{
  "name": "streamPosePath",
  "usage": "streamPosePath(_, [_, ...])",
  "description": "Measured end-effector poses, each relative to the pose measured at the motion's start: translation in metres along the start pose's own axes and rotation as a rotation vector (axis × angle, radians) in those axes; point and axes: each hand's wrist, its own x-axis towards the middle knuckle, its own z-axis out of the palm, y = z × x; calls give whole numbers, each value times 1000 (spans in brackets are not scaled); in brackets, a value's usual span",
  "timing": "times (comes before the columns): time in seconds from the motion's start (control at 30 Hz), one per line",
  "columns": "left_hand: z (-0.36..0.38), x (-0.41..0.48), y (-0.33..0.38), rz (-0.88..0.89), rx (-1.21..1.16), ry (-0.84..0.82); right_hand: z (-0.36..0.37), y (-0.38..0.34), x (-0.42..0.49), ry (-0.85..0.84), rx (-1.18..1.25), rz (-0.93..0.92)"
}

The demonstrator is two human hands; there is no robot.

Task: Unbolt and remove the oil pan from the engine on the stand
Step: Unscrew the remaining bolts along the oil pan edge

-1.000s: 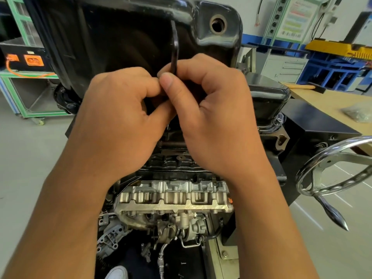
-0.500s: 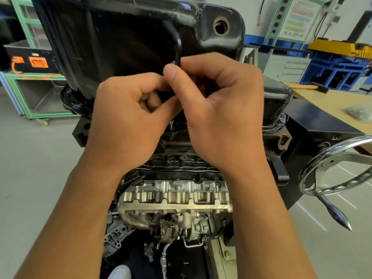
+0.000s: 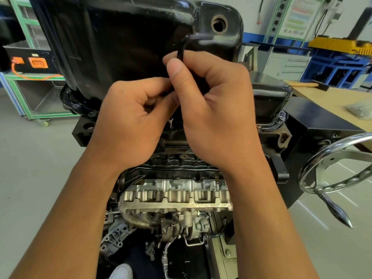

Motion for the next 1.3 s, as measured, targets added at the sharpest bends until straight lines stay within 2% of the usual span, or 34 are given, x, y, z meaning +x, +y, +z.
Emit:
streamPosePath(0.1, [-2,2,1,6,16,50,2,-2,0,3,-1,-5])
streamPosePath(0.23, [2,4,-2,-40,43,170,4,-2,0,145,24,-30])
streamPosePath(0.4, [1,4,-3,6,71,184,6,-2,-1,106,-48,-17])
streamPosePath(0.53, [4,3,-1,-21,67,147,6,-2,-1,98,-34,8])
streamPosePath(0.7, [-4,1,-2,-45,-4,-57,3,-1,-1,-29,-72,9])
streamPosePath(0.77, [-3,2,1,-18,30,-34,3,-1,0,-32,-90,8])
streamPosePath(0.97, [10,3,4,20,78,156,3,-2,1,145,-25,-9])
streamPosePath(1.17, [-6,5,2,27,0,-90,4,-3,3,-4,-58,11])
streamPosePath(1.3, [-9,6,-2,46,71,-35,4,-1,3,-5,-81,-3])
